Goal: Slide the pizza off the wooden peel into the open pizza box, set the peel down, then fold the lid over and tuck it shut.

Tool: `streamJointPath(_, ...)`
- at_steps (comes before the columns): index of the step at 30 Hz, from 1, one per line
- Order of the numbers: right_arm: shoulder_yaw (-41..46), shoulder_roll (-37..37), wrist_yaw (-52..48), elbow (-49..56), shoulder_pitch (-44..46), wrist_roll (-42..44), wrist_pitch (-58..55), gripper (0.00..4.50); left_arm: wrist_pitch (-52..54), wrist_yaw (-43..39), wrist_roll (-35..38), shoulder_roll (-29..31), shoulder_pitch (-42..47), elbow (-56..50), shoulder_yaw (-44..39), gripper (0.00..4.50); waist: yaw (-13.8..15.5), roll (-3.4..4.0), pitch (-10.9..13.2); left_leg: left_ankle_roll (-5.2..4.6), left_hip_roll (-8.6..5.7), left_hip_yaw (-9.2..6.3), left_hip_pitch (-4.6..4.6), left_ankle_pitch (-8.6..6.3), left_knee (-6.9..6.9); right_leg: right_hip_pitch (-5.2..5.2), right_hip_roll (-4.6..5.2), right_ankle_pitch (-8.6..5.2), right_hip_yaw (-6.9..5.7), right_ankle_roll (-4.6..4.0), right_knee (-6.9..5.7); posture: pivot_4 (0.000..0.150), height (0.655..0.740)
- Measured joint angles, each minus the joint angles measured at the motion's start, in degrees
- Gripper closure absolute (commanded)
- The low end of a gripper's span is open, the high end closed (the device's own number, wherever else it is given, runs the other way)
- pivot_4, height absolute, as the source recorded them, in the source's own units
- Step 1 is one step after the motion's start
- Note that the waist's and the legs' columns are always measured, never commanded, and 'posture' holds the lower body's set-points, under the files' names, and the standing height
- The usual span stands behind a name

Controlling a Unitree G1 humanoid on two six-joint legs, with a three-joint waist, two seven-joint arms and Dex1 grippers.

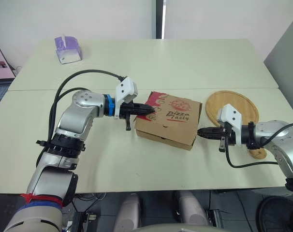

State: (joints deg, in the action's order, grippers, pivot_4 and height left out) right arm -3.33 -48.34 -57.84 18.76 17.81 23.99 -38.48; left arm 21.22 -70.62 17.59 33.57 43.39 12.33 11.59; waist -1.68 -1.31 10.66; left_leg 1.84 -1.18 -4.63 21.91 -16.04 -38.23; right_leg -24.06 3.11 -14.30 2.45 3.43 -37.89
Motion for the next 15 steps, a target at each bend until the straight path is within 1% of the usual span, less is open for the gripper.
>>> streamJointPath(6,0.04,2.07,1.66,0.0,0.25,0.79,-1.76,4.5,0.0,0.22,0.0,-0.82,0.0,0.0,0.0,4.49,-0.05,0.0,0.0,0.0,0.01,0.0,-0.02,0.0,0.0,-0.01,-0.01,0.0,0.0,0.0,-0.03,0.15,0.74)
streamJointPath(7,0.04,1.84,1.69,0.0,0.18,0.48,-1.63,4.32,0.0,0.24,-0.01,-1.1,0.0,0.0,0.0,4.5,-0.05,0.0,0.0,0.0,0.01,0.0,-0.01,0.0,0.0,-0.01,-0.01,0.0,-0.01,0.0,-0.03,0.15,0.74)
streamJointPath(9,0.03,0.67,1.7,-0.07,-0.57,-0.86,-0.1,3.88,0.0,0.26,-0.05,-1.32,0.0,0.0,0.0,4.5,0.0,0.0,0.0,0.0,0.0,0.0,-0.02,0.0,0.0,0.0,-0.01,0.0,-0.01,0.0,-0.03,0.15,0.74)
streamJointPath(10,0.1,-0.26,1.68,-0.39,-1.14,-1.44,0.56,3.57,0.0,0.25,-0.09,-1.26,-0.03,0.01,0.0,4.5,0.01,0.0,0.0,0.0,0.0,0.0,-0.01,0.0,0.0,0.0,-0.01,0.0,-0.01,0.0,-0.02,0.15,0.74)
streamJointPath(13,2.68,-2.43,1.29,-1.25,-1.99,-1.74,0.91,2.49,0.0,0.26,-0.12,-1.3,-0.05,0.02,0.0,4.5,0.02,0.0,0.0,0.0,-0.01,0.02,-0.01,0.0,-0.01,-0.01,0.0,0.0,0.01,0.0,-0.02,0.15,0.74)
streamJointPath(15,5.62,-4.39,0.38,-1.2,-1.95,-0.34,0.55,1.74,0.0,0.25,-0.14,-1.31,-0.05,0.04,0.0,4.5,0.01,0.0,0.0,0.0,0.0,0.01,-0.02,0.0,0.0,0.0,0.0,0.0,0.0,0.0,-0.02,0.15,0.74)
